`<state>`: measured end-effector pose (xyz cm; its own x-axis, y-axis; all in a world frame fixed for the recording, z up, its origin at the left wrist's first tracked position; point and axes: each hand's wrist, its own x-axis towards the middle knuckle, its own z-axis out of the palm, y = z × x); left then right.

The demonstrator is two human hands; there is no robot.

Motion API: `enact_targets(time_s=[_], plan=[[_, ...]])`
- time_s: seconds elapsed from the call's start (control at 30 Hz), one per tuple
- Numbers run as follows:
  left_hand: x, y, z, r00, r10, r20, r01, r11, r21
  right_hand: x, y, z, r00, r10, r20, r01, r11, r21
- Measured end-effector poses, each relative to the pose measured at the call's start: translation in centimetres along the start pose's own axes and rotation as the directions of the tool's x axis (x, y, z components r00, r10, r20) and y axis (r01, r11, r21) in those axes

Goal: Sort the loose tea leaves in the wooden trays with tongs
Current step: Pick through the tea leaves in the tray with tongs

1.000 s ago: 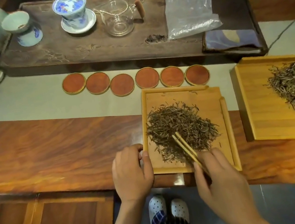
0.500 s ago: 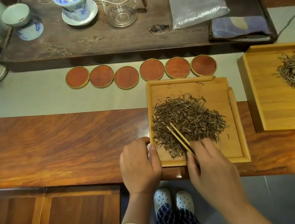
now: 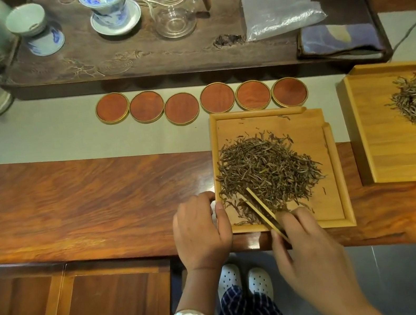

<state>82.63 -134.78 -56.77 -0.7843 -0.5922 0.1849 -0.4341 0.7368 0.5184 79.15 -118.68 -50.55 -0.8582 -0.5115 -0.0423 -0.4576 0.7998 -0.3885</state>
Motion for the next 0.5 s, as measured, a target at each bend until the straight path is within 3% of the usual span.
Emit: enact_targets(time_s=[0.2,0.33,0.5], plan=[[-0.1,0.0,0.0,1.0,-0.017,0.024,0.016,1.0,0.018,2.2,-1.1,-0.7,0.996,-0.014,-0.083,0.013,1.0,-0.014],[-0.1,0.2,0.0,1.0,-0.019,0.018,0.019,1.0,0.014,3.3,-2.0,-0.3,0.998,-0.017,-0.06,0.01,0.993,-0.12],[-0.1,0.3,-0.1,0.999,-0.037,0.037,0.037,0.999,0.013,1.7,-1.9,-1.2,1.0,0.025,0.01,-0.024,0.997,-0.072]])
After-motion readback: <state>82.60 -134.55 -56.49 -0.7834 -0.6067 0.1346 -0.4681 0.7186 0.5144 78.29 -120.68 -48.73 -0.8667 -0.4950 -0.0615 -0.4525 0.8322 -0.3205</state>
